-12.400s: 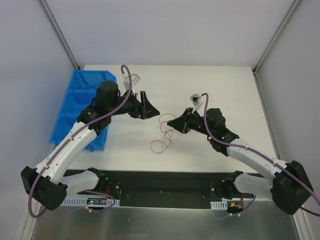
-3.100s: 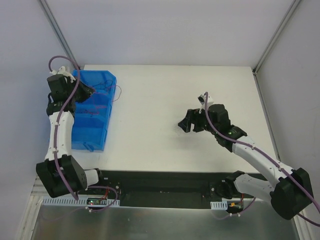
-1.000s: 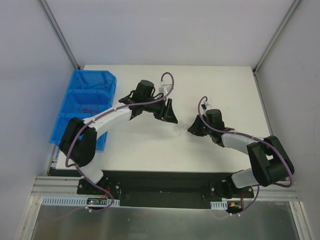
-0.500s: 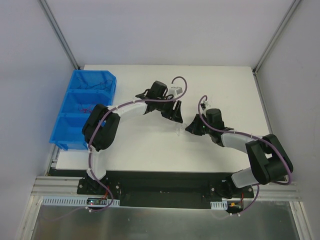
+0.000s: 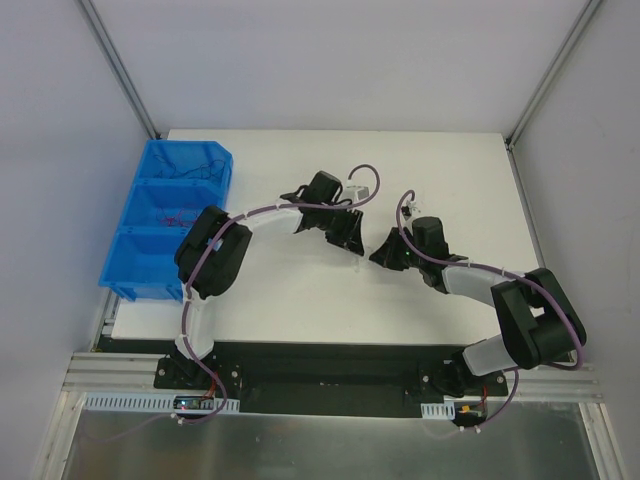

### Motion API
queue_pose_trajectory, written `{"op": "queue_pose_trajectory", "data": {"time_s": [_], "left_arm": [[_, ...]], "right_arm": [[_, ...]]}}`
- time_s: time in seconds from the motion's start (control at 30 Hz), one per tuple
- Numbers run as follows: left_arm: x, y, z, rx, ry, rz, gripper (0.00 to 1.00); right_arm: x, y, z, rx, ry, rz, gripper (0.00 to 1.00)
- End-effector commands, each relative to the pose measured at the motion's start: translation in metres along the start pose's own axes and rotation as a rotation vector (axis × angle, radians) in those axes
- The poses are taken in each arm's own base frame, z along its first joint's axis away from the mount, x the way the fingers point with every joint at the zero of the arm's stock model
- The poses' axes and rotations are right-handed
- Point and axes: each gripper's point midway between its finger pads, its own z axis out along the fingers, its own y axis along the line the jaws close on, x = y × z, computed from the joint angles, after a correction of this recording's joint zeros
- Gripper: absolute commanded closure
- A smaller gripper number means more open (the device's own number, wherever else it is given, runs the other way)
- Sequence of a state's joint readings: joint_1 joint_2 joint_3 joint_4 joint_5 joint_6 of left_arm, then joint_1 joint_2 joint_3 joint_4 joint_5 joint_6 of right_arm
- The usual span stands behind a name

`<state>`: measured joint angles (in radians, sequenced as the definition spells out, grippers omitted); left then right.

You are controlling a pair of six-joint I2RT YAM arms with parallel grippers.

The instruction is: Untangle the cables

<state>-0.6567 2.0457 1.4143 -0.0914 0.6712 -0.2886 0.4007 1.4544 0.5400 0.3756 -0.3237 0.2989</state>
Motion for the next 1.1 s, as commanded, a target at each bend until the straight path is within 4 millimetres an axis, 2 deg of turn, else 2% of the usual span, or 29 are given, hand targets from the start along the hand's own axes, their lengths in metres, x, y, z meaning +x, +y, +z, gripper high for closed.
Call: {"op": "queue_pose_trajectory", "data": {"time_s": [0.0,0.1,0.33,0.6,0.77,0.9,0.97,1.07], "left_arm": [[0.007,-0.015,-0.004,0.018,0.007,0.013,0.69],[0.016,-0.015,-0.003,0.013,0.022,0.019,0.65],[0.032,-0.019,0.003,0.015,0.056,0.042,0.69],[0.032,-0.03,0.005,0.049,0.066,0.05,0.85],[0.046,-0.047,0.0,0.135,0.104,0.07,1.0],[0.054,-0.059,-0.022,0.14,0.075,0.092,1.0],[0.054,-0.069,-0.041,0.124,0.027,0.122,1.0],[0.047,-0.083,-0.079,0.055,-0.11,0.209,1.0]], "right_arm": [[-0.012,0.009,0.003,-0.047,-0.033,-0.005,1.0],[-0.01,0.01,0.004,-0.055,-0.026,0.002,1.0],[-0.01,0.012,0.004,-0.062,-0.025,0.002,1.0],[-0.012,0.011,0.002,-0.059,-0.035,0.005,1.0],[-0.015,0.009,0.0,-0.054,-0.047,0.006,1.0],[-0.018,-0.001,-0.003,-0.019,-0.071,0.022,1.0],[-0.021,-0.009,-0.004,0.015,-0.089,0.039,1.0],[-0.021,-0.027,-0.006,0.092,-0.099,0.084,1.0]]}}
